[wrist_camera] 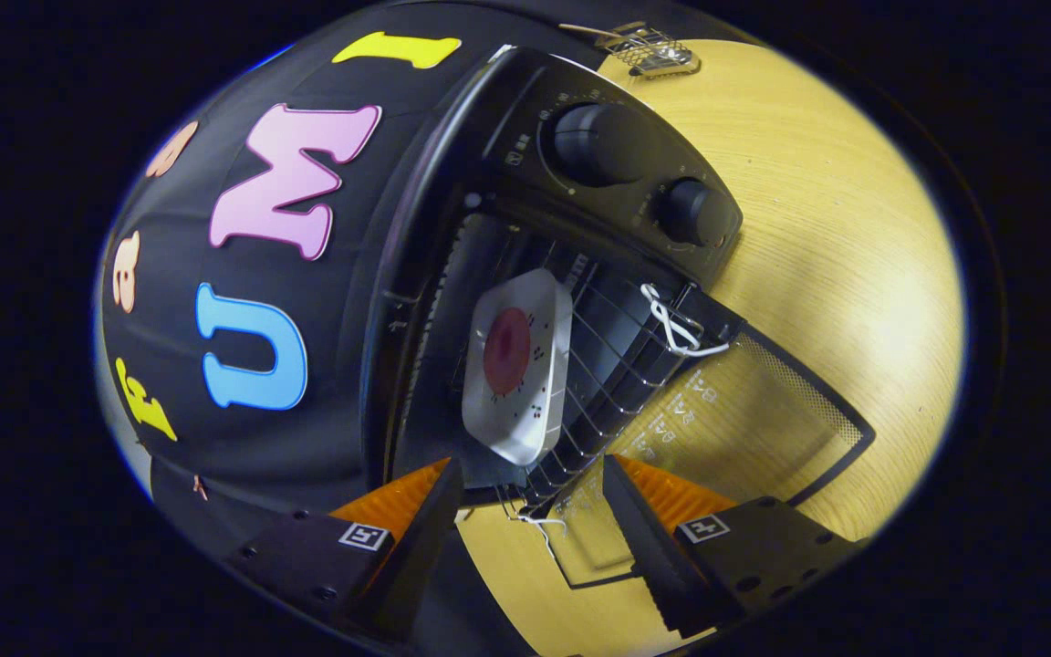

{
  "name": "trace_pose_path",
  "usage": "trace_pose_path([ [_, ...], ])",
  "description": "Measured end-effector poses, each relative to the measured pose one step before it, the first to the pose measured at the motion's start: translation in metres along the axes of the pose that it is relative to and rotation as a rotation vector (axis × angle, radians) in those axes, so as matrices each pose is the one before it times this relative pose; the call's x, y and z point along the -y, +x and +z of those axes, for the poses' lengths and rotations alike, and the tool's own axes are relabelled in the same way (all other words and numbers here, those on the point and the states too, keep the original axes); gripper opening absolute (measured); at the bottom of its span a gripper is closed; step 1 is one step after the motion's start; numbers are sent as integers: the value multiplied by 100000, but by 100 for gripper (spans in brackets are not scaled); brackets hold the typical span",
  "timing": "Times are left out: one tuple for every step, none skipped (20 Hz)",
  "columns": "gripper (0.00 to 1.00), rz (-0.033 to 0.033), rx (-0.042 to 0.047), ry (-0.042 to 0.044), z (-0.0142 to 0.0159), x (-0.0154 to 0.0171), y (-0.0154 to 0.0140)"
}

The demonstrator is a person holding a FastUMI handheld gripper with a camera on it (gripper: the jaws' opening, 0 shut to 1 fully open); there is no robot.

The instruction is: Open the toaster oven, put the food inside, and close the toaster oven door.

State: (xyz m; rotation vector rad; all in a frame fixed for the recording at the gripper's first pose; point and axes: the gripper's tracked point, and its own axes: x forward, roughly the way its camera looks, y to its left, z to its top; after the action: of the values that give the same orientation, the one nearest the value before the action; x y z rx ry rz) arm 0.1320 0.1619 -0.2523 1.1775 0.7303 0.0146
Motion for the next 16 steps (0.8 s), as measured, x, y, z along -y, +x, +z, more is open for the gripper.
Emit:
trace_pose_path([
  [98,-37,-47,-3413,-635,-145,-884],
  [98,73,161,-3807,-305,-66,-811],
  [98,-109,239,-3910,-395,-50,-736],
  [98,-252,110,-4459,-413,-97,-745],
  [98,-261,361,-4840,-405,-94,-781],
  [98,-95,637,-5312,-387,-177,-606],
  [98,-139,695,-5577,-458,-235,-712],
  [98,104,853,-5520,-465,-356,-622],
  [98,16,587,-5338,-506,-394,-591],
  [98,-546,356,-5354,-571,-283,-445],
  [98,-954,409,-5575,-523,-116,-423],
  [98,-1473,139,-5909,-472,57,-354],
  [98,-1878,208,-6749,-671,90,-447],
  [98,-1792,-196,-6446,-636,84,-363],
  [99,-1531,-676,-5965,-736,69,-279],
  [99,-568,-1019,-5193,-821,-60,-229],
])
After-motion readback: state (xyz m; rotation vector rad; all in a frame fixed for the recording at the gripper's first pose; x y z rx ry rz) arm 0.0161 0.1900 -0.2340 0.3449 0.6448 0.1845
